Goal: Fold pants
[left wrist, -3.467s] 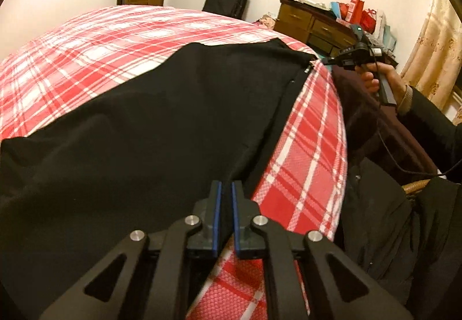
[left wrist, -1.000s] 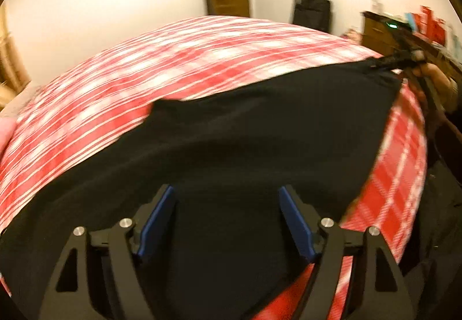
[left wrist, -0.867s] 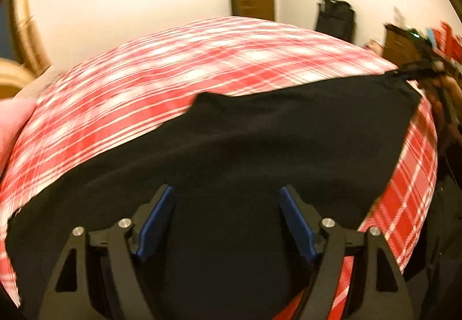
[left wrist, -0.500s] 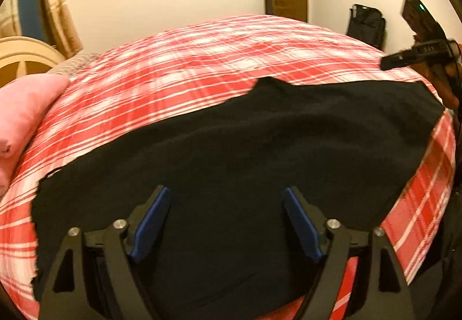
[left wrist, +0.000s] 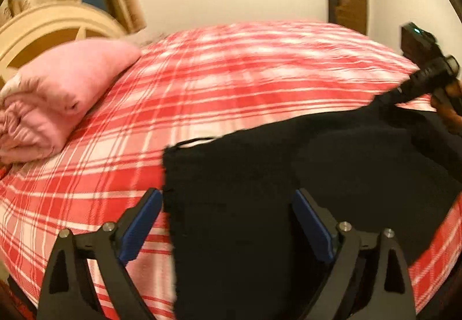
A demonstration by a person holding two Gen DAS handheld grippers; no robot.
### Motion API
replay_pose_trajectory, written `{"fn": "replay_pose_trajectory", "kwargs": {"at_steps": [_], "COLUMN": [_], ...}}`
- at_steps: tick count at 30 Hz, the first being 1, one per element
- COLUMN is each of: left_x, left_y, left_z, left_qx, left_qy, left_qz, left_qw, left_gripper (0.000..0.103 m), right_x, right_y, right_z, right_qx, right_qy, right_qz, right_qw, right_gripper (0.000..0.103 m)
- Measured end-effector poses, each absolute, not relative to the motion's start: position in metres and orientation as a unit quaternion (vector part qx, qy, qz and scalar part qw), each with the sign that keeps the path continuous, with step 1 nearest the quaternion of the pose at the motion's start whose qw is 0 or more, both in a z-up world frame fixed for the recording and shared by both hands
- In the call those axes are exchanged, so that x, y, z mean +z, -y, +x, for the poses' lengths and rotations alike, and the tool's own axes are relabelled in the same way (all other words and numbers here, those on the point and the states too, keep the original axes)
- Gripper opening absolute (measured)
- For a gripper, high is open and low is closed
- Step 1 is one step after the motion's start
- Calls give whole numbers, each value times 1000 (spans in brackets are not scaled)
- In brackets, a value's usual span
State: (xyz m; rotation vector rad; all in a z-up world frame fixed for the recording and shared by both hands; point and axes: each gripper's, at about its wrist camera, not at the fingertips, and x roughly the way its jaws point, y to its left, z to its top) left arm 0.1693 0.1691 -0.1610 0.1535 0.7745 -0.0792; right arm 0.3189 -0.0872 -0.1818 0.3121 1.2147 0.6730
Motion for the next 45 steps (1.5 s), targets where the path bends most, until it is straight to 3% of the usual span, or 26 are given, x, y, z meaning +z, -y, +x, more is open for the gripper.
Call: {"fn": "replay_pose_trajectory", "kwargs": {"at_steps": [3,10,11,14,22,31,34,39,45], "left_x": [-170,-171,-168,-156,-143,-172,-171,-172,-175], "left_y": [-179,-183,-181,-175,-112,-55,-52,-49,-48], "left_z": [183,191,189,177,144,147,143,142,143], "left_qx": [-38,-48,-46,-39,-111,-121,-119,-113,-115], "left_qy": [-383,-390,-388,-376,-356,-402,-406,-409,-410], "left_qz": [54,32,36,49,70,133,136,135,139], "left_qw": [921,919,920,924,925,898,896,895,894], "left_gripper": [96,99,99,99,99,101,102,103,103], "right_x": [-178,-192,-191,-175,-137,-174,-166,-146,-161], "right_y": [84,83,87,110,145,114,111,89,53], "right_z": [329,338,337,321,221,123,119,122,120], "right_qx": [291,276,276,241,304,346,351,354,382], "right_qy": [-539,-546,-543,-530,-508,-506,-509,-448,-464], "right_qz": [149,133,139,125,61,-47,-37,-29,-41], "right_qw": [777,780,780,803,804,789,785,821,798], "right_gripper": [4,5,12,60,61,62,62,62,62]}}
